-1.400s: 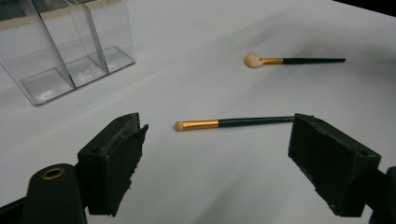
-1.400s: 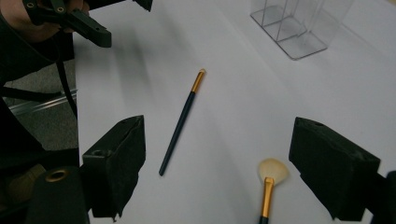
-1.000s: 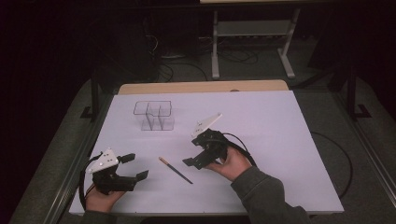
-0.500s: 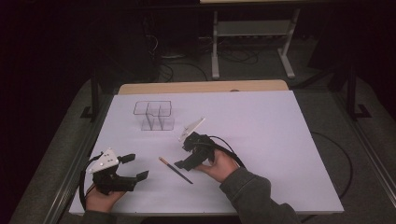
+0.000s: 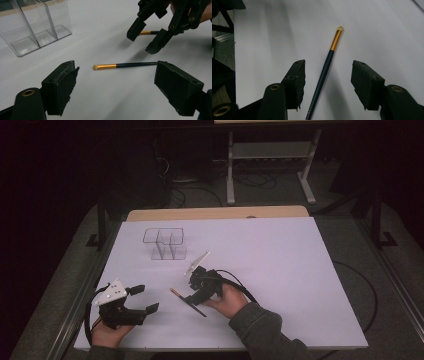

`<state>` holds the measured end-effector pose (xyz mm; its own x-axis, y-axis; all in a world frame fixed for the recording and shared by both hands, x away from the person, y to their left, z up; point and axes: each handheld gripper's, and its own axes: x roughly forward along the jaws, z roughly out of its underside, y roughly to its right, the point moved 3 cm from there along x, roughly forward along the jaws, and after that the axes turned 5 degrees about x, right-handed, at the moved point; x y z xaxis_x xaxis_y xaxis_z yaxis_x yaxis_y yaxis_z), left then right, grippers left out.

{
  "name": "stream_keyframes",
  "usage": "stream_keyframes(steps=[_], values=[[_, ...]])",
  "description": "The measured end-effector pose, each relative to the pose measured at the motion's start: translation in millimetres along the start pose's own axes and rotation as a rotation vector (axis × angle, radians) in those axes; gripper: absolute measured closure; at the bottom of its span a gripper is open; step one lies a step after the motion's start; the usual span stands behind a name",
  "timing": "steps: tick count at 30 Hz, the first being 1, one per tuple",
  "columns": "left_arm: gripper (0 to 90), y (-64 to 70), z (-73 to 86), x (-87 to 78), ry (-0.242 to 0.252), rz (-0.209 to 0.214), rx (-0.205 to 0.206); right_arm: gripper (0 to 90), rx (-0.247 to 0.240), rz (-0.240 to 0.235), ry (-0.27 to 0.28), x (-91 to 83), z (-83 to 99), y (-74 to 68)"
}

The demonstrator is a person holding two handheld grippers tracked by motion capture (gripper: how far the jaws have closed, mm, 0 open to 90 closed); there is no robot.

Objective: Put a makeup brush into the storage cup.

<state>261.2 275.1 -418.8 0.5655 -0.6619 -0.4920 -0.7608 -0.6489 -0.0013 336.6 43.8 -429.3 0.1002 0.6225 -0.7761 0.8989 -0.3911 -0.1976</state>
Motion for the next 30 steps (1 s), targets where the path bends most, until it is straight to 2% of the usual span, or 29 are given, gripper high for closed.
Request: stream_keyframes(steps=[3,10,18,30], values=[[16.9,0.3,0.1,0.8,0.004,0.001,0.0,46.0,0.028,-0.018,-0.025,6.4,1.9,-0.3],[16.9,0.9,0.4,0.6,0.007,0.0,-0.01,54.2,0.04,-0.025,-0.05,20.6,5.1,-1.4],[17.1,0.6,0.7,0.8,-0.005,0.002,0.0,63.0,0.058,-0.02,-0.073,27.6,7.0,-2.2],[17.1,1.3,0.4,1.4,-0.004,0.009,-0.002,72.2,0.04,0.012,-0.092,29.7,7.8,-1.6]])
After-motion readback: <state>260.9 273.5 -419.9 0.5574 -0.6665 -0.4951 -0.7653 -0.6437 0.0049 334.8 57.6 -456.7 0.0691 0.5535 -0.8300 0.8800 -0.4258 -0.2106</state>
